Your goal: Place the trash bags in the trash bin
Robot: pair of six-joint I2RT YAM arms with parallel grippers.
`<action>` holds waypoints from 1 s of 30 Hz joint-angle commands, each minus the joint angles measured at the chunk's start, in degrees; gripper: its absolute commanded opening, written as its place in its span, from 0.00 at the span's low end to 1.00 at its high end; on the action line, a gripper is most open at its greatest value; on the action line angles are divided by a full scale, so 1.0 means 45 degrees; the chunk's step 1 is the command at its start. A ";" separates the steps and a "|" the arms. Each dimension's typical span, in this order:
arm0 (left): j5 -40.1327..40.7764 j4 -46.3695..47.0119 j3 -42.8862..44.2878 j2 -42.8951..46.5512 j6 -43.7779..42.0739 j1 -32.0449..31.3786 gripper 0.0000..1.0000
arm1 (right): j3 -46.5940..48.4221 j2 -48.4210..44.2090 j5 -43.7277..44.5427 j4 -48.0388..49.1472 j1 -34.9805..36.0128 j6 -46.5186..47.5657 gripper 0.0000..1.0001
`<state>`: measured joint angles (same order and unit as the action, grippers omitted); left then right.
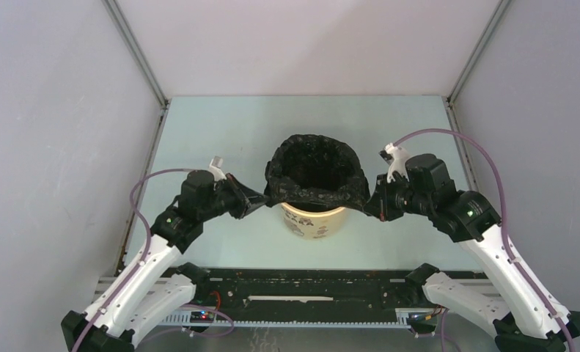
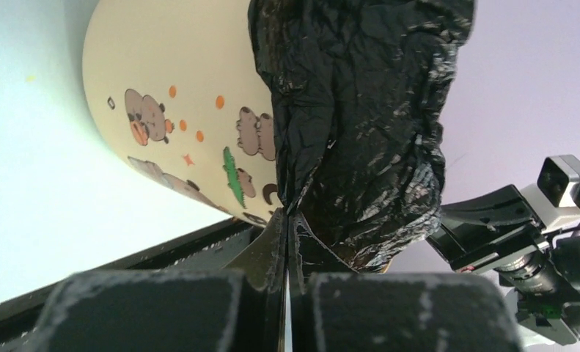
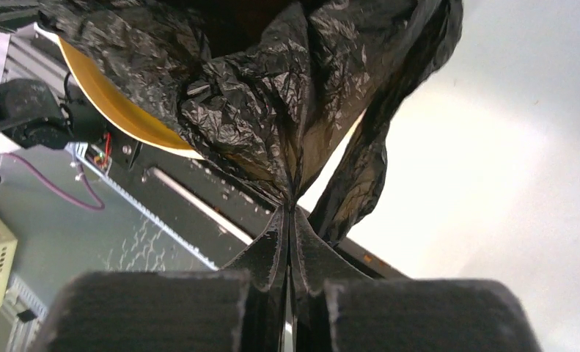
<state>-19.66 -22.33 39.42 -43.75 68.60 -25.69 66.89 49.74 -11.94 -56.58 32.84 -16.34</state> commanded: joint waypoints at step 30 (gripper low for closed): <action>0.0397 0.2343 -0.1720 -0.3923 -0.0554 -0.1536 0.00 | -0.2881 0.0837 0.0985 0.0602 -0.0620 -0.1517 0.07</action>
<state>-17.63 -15.42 27.86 -57.34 68.07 -32.18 56.88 51.68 -10.20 -56.25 33.10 -21.43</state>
